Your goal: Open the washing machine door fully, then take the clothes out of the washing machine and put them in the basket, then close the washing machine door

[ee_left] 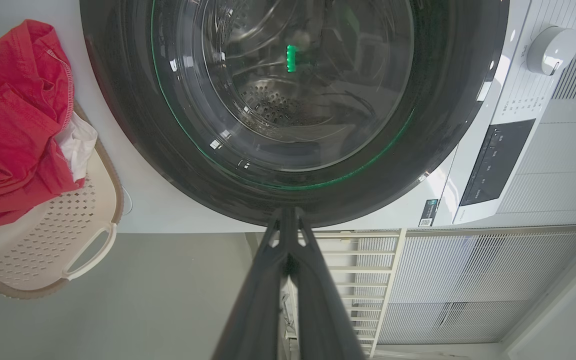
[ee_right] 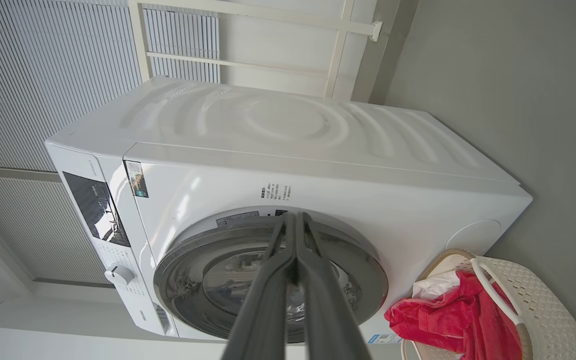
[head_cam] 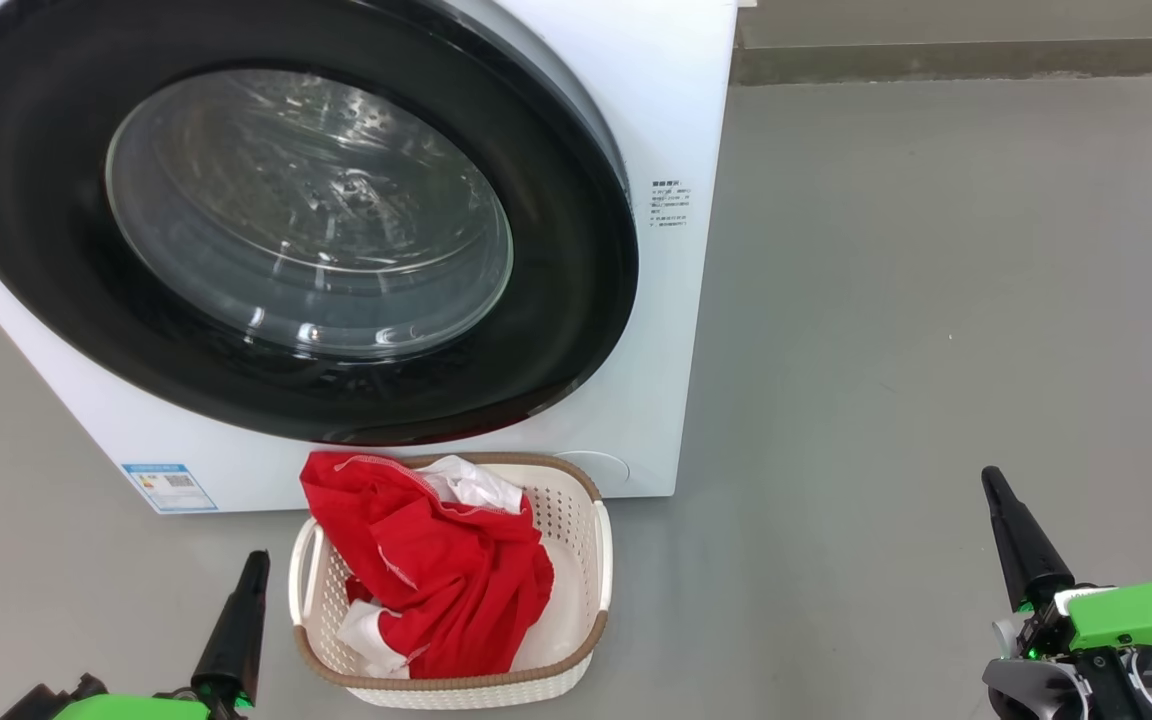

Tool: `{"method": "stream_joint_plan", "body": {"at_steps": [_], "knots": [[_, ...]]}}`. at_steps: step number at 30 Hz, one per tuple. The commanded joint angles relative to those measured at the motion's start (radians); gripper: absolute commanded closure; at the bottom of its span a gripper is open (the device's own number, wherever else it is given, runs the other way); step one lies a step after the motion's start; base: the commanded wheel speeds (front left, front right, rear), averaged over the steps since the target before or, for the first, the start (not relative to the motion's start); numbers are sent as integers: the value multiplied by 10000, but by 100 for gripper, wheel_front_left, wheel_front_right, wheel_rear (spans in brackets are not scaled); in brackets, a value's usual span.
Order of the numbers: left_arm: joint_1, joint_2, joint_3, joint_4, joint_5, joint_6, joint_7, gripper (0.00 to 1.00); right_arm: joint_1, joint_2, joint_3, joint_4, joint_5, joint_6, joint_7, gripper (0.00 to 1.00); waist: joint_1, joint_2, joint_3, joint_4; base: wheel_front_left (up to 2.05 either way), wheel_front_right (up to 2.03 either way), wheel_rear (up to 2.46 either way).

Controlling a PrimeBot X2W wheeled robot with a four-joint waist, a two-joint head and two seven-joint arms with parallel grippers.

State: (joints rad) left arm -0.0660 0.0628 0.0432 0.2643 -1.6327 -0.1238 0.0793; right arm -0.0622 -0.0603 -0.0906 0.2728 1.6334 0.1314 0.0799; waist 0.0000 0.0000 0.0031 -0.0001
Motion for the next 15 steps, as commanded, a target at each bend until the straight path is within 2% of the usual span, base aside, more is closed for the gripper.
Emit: {"method": "stream_joint_plan", "body": {"at_steps": [1, 15], "knots": [[-392, 108, 383, -206, -28, -69, 80, 100, -426, -147, 111, -301, 37, -7, 58, 100, 0, 0, 1, 1, 0, 0, 0], [-396, 71, 434, -204, 15, -69, 122, 100, -431, -108, 56, -297, -9, -7, 102, 100, 0, 0, 1, 1, 0, 0, 0]]}}
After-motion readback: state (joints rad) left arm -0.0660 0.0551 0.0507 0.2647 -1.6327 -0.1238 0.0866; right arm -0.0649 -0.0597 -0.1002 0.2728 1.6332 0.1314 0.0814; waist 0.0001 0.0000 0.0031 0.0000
